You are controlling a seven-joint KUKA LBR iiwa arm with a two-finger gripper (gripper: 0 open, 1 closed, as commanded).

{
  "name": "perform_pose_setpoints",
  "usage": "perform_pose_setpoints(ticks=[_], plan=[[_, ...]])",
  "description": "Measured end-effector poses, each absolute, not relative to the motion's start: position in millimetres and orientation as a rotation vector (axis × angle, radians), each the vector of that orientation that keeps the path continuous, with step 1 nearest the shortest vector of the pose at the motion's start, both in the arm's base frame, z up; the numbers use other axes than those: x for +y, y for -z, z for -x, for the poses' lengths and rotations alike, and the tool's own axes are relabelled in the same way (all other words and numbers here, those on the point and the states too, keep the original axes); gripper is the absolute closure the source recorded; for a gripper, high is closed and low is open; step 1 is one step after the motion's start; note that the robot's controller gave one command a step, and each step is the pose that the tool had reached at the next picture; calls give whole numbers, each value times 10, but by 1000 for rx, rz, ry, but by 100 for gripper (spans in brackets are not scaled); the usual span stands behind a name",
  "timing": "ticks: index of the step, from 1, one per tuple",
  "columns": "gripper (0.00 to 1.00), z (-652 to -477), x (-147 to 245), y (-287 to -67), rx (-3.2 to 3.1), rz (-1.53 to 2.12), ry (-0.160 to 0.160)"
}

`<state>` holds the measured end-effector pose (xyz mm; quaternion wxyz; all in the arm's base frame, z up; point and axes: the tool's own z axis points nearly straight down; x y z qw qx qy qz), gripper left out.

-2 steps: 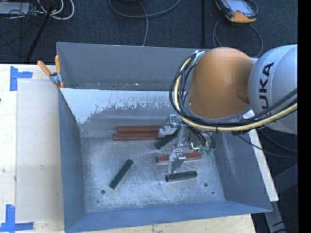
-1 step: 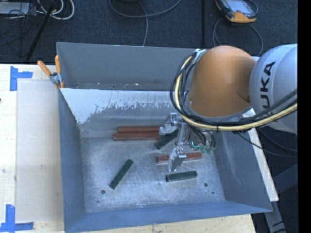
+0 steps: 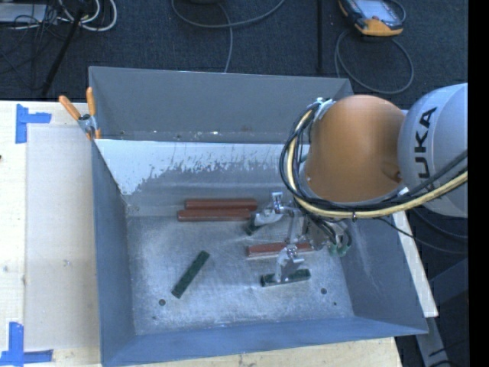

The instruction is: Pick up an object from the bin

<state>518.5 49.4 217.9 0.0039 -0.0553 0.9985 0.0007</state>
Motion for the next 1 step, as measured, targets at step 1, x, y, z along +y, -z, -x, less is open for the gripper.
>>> perform_pose_setpoints(ticks=[1], plan=[[0, -5250, 144, -1867, 3071, 671, -1]])
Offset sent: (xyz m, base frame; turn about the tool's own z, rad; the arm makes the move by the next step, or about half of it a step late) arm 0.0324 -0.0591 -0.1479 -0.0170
